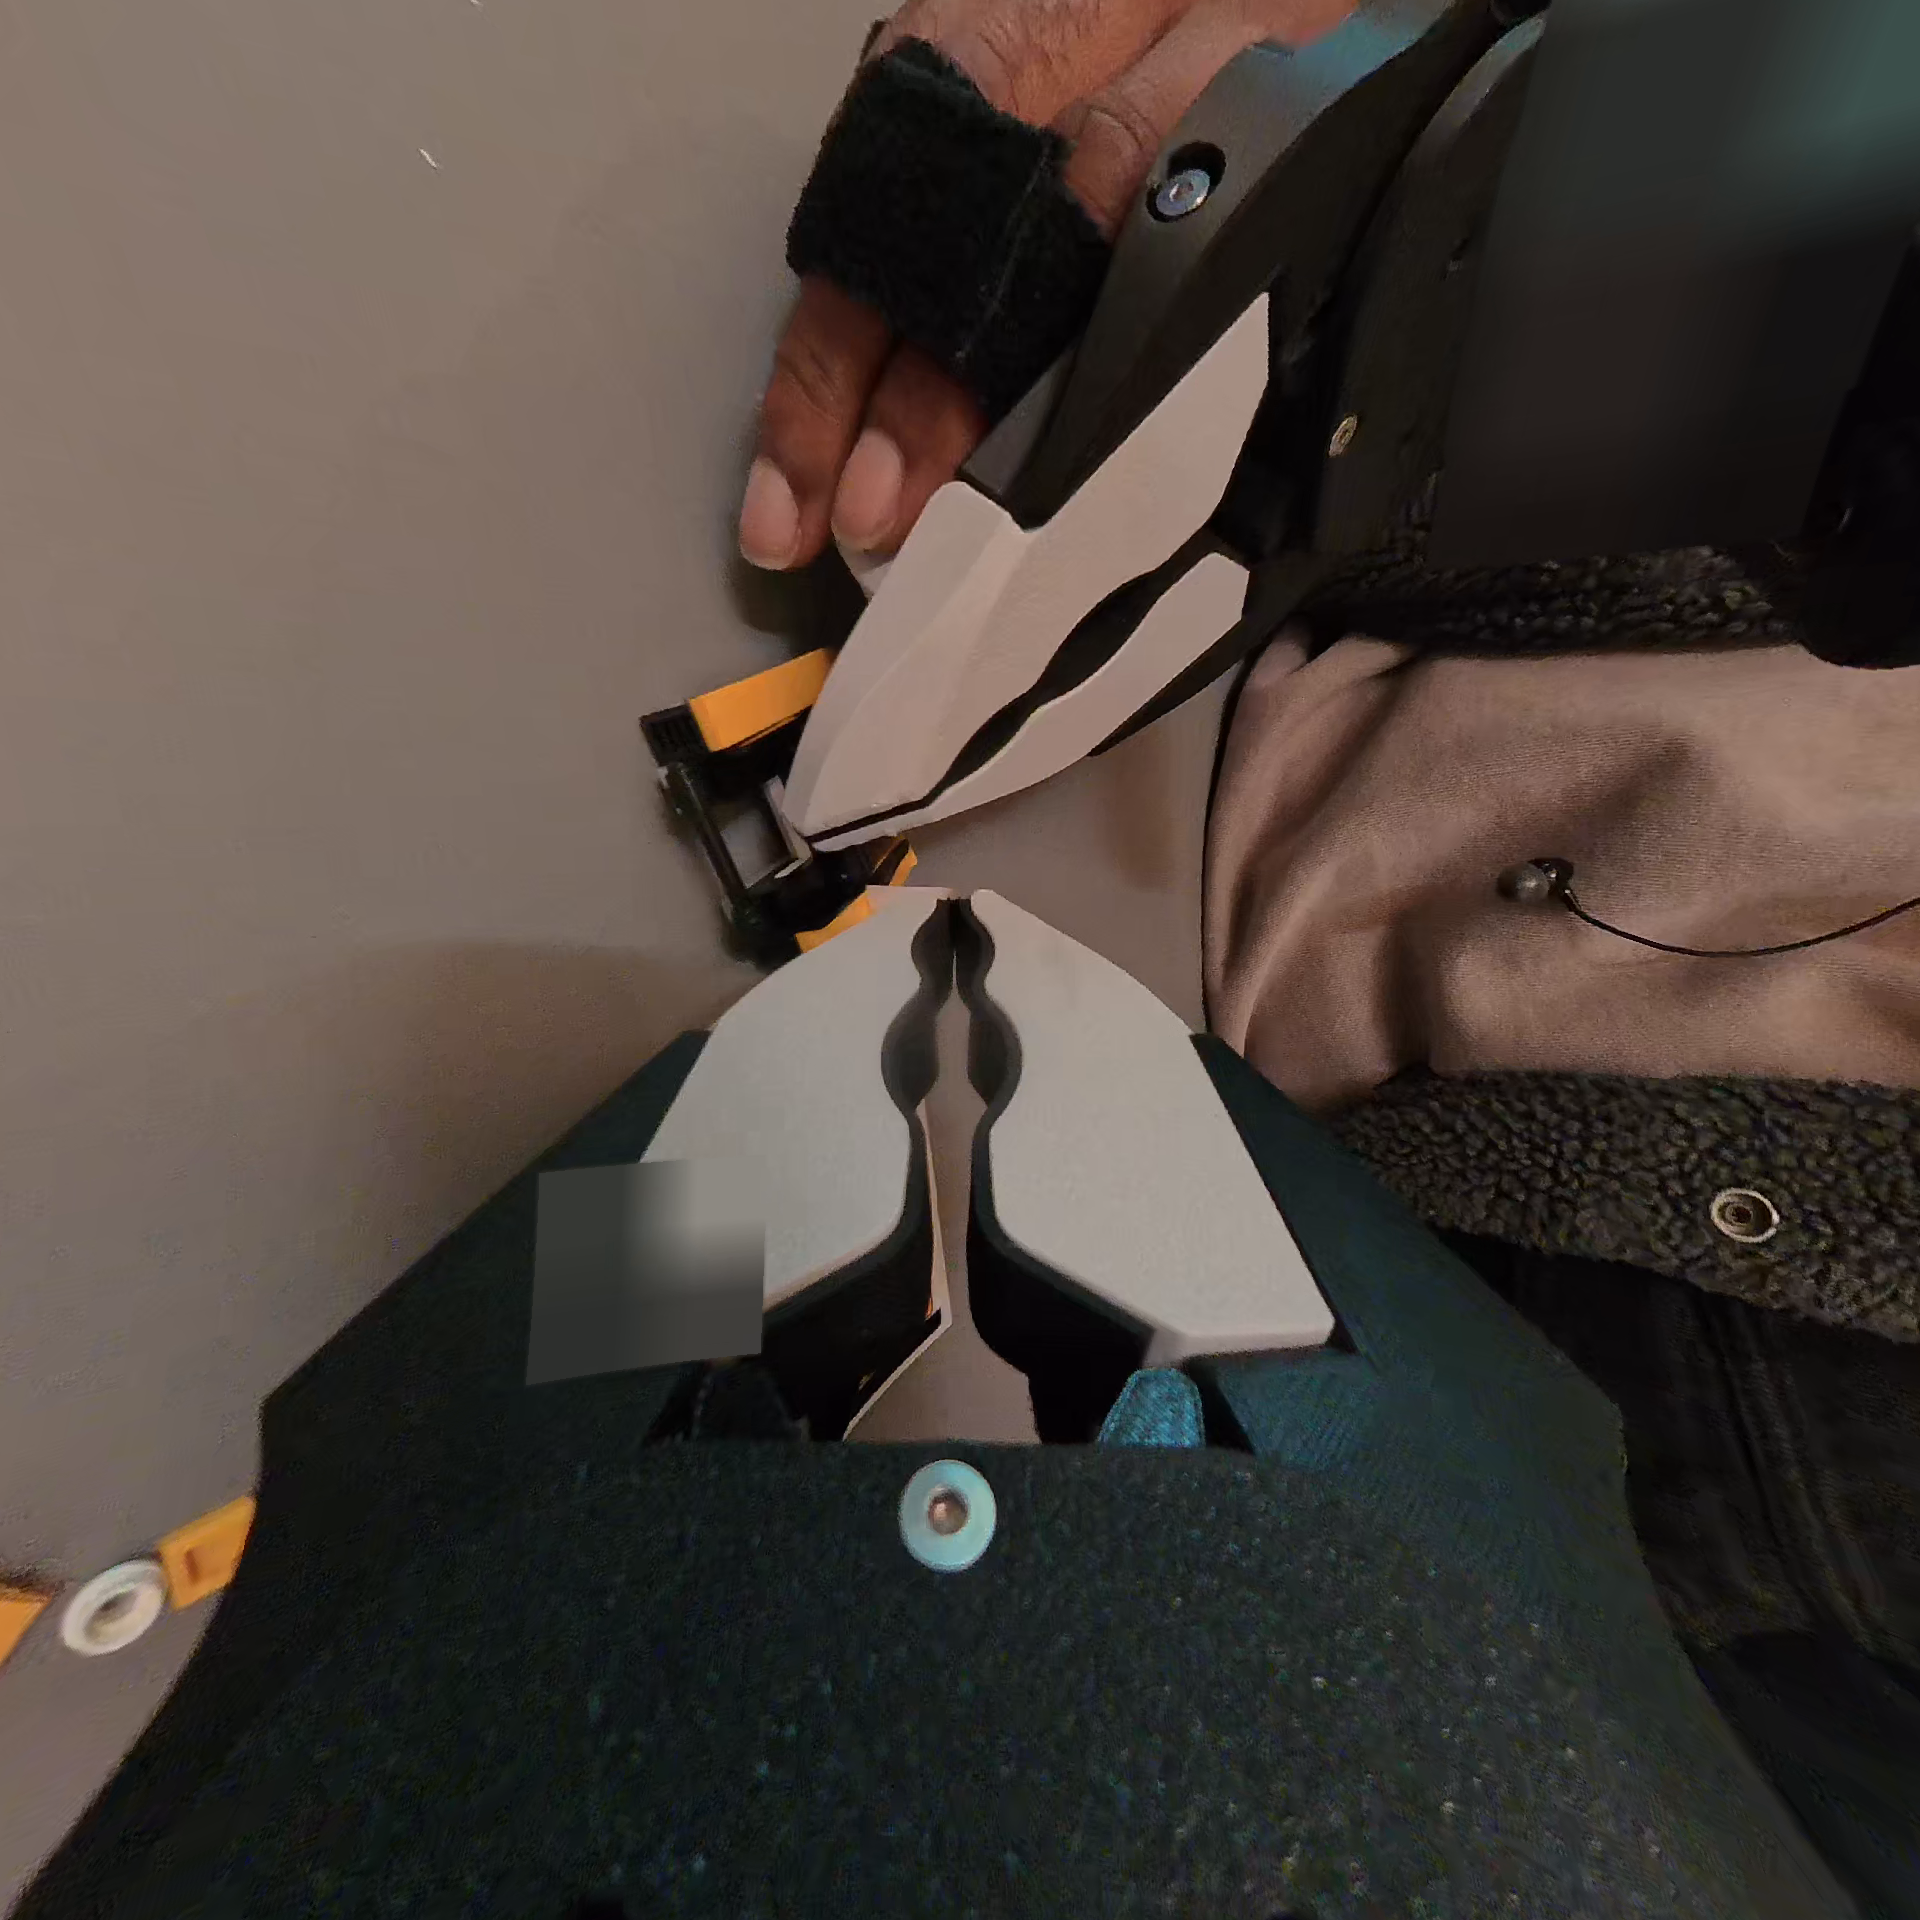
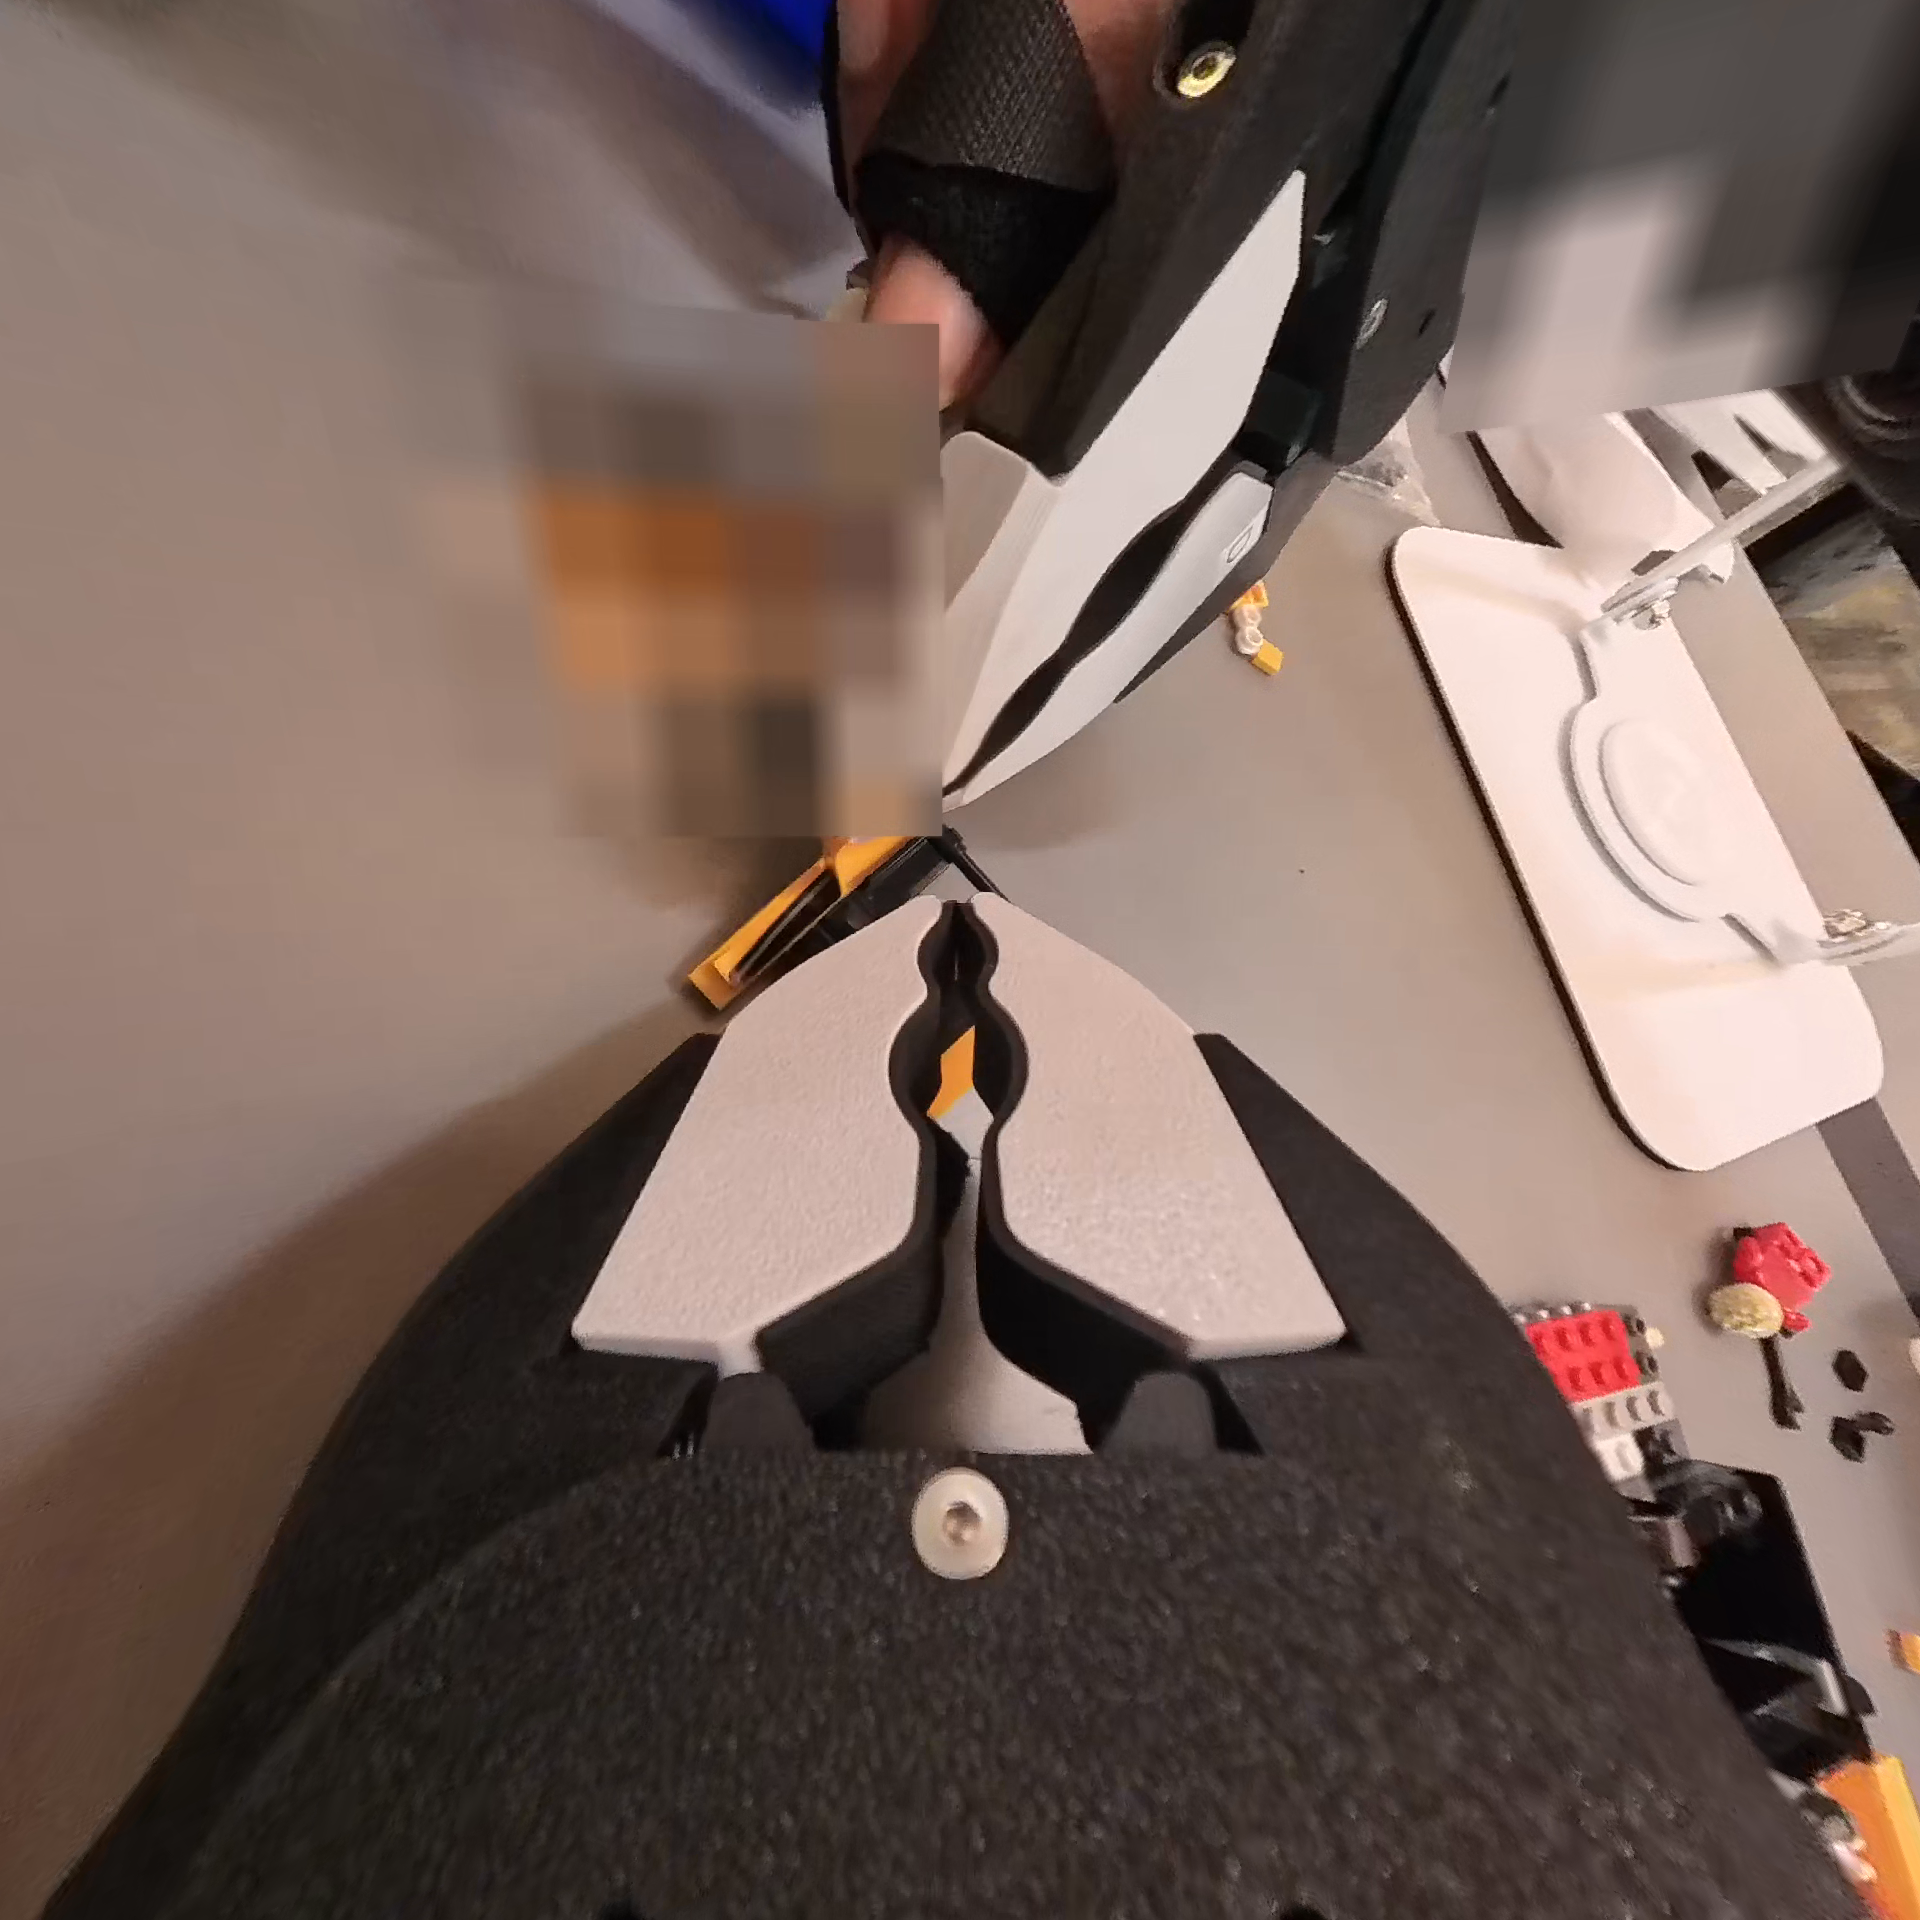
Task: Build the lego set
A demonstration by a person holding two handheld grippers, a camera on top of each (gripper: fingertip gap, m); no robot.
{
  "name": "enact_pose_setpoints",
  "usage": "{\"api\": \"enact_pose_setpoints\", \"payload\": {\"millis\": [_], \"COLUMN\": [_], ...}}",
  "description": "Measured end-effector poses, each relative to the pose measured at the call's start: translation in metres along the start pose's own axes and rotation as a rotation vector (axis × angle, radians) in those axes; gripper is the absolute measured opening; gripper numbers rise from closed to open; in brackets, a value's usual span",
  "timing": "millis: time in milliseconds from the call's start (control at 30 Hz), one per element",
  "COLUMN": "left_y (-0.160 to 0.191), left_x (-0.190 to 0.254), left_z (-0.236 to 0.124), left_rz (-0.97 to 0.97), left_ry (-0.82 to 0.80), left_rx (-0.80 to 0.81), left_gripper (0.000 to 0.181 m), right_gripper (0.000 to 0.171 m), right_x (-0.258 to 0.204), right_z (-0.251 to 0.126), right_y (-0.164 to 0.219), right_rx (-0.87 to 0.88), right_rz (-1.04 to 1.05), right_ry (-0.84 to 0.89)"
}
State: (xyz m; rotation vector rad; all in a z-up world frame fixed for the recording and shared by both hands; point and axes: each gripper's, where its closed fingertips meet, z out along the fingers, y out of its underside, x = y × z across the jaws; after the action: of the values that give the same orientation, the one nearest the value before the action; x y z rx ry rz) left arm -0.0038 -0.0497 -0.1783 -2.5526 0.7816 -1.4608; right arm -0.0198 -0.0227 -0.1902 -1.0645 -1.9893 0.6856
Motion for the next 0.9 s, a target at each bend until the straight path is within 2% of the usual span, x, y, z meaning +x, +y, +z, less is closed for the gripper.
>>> {"api": "enact_pose_setpoints", "payload": {"millis": [300,433,533,633,700,900], "left_y": [0.003,0.006,0.008,0.008,0.008,0.01], "left_x": [0.006,0.005,0.004,0.004,0.004,0.007], "left_z": [0.007,0.005,0.004,0.004,0.004,0.006], "left_rz": [0.022,0.017,0.013,0.014,0.016,0.032], "left_ry": [-0.034,-0.039,-0.042,-0.044,-0.049,-0.07], "left_rx": [0.001,0.009,-0.001,-0.011,-0.016,-0.031], "left_gripper": [0.0,0.0,0.0,0.0,0.0,0.0], "right_gripper": [0.004,0.017,0.023,0.028,0.025,0.019], "right_x": [-0.002,-0.011,-0.024,-0.027,-0.034,-0.034], "right_z": [-0.001,-0.018,-0.022,-0.015,-0.008,-0.003], "right_y": [0.0,-0.015,-0.008,-0.002,0.005,0.009], "right_rx": [0.017,0.136,0.07,-0.023,-0.087,-0.123], "right_rz": [0.0,-0.005,-0.118,-0.202,-0.231,-0.165], "right_ry": [0.01,-0.17,-0.298,-0.348,-0.392,-0.383]}}
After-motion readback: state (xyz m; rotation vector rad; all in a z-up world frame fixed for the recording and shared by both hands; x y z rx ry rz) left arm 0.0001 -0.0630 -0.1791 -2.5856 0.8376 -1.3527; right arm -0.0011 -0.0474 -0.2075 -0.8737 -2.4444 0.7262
